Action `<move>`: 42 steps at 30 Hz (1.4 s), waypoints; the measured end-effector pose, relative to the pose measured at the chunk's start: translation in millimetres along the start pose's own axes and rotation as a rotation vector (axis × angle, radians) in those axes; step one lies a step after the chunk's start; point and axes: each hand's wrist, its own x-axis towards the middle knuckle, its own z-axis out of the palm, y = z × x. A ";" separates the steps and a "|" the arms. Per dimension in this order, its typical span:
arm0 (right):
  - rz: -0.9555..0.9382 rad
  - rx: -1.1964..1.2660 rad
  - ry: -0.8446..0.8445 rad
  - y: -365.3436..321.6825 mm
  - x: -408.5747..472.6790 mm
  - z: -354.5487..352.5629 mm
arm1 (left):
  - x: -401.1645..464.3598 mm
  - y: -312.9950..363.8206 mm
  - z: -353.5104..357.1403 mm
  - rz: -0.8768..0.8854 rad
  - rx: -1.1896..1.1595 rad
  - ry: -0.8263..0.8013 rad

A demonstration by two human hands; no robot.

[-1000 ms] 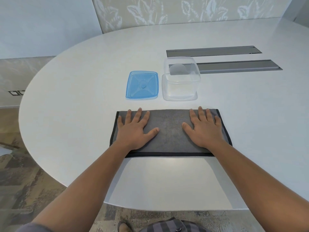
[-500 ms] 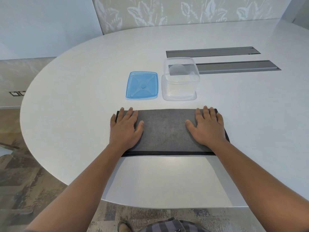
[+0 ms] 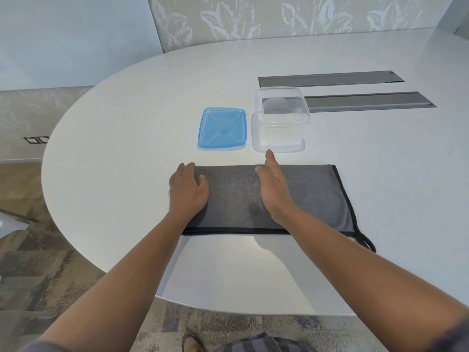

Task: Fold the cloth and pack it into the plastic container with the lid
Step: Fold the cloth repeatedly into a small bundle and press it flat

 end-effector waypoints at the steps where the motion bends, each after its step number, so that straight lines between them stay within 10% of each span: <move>1: 0.010 0.024 -0.001 -1.5 1.2 4.8 | 3.0 0.4 -2.2 -0.015 0.017 -0.001; 14: 0.002 -0.002 -0.070 9.7 1.6 22.5 | 25.4 2.3 -25.9 -0.142 0.209 -0.172; 26: -0.001 0.017 -0.039 12.0 -0.9 26.3 | 21.7 2.2 -27.1 -0.106 -0.041 -0.104; 42: -0.003 0.106 0.003 0.1 8.0 32.1 | 22.7 -4.8 -54.9 -0.414 -0.568 -0.428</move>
